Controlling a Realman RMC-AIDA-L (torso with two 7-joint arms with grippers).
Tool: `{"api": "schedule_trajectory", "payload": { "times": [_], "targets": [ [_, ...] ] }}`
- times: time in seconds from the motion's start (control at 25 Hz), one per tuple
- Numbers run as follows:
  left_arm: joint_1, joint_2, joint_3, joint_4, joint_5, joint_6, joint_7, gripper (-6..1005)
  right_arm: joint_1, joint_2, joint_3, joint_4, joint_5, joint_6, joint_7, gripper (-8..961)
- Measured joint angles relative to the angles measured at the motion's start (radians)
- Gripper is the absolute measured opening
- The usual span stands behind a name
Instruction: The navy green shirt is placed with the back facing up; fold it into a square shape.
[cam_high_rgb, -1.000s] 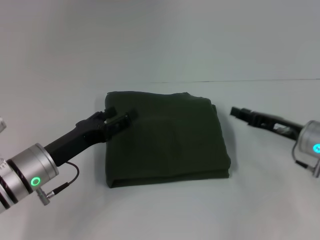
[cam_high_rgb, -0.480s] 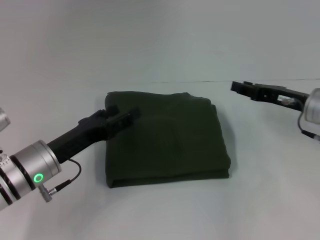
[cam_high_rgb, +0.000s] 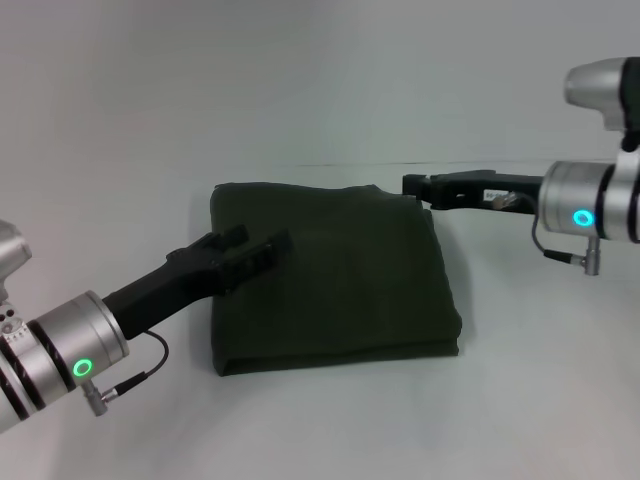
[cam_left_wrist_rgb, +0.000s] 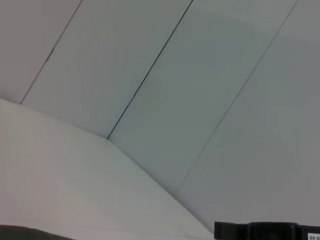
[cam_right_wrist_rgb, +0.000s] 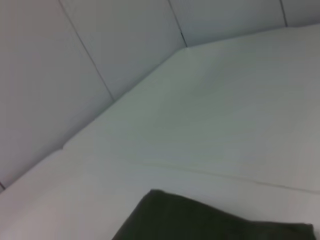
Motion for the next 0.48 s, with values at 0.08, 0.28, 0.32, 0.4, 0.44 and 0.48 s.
{"api": "schedule_trajectory", "payload": {
  "times": [0.08, 0.28, 0.32, 0.4, 0.44, 0.48],
  "targets": [
    [0.004, -0.001, 0.000, -0.001, 0.000, 0.000, 0.000, 935, 0.014, 0.011, 0.000, 0.001, -0.034, 0.028, 0.013, 46],
    [0.012, -0.004, 0.001, -0.005, 0.000, -0.004, 0.003, 934, 0.044, 0.057, -0.002, 0.022, -0.086, 0.127, 0.006, 20],
    [0.013, -0.004, 0.001, -0.005, 0.000, -0.005, 0.003, 934, 0.051, 0.069, -0.003, 0.029, -0.097, 0.154, -0.002, 15],
    [0.014, -0.004, 0.001, -0.005, 0.000, -0.006, 0.004, 934, 0.070, 0.087, -0.008, 0.054, -0.109, 0.206, -0.030, 4],
    [0.015, -0.003, 0.001, -0.005, 0.000, -0.007, 0.004, 934, 0.099, 0.096, -0.016, 0.099, -0.111, 0.259, -0.061, -1],
    [0.015, -0.003, 0.001, -0.006, 0.000, -0.008, 0.005, 934, 0.099, 0.096, -0.016, 0.099, -0.111, 0.259, -0.061, -1]
  ]
}}
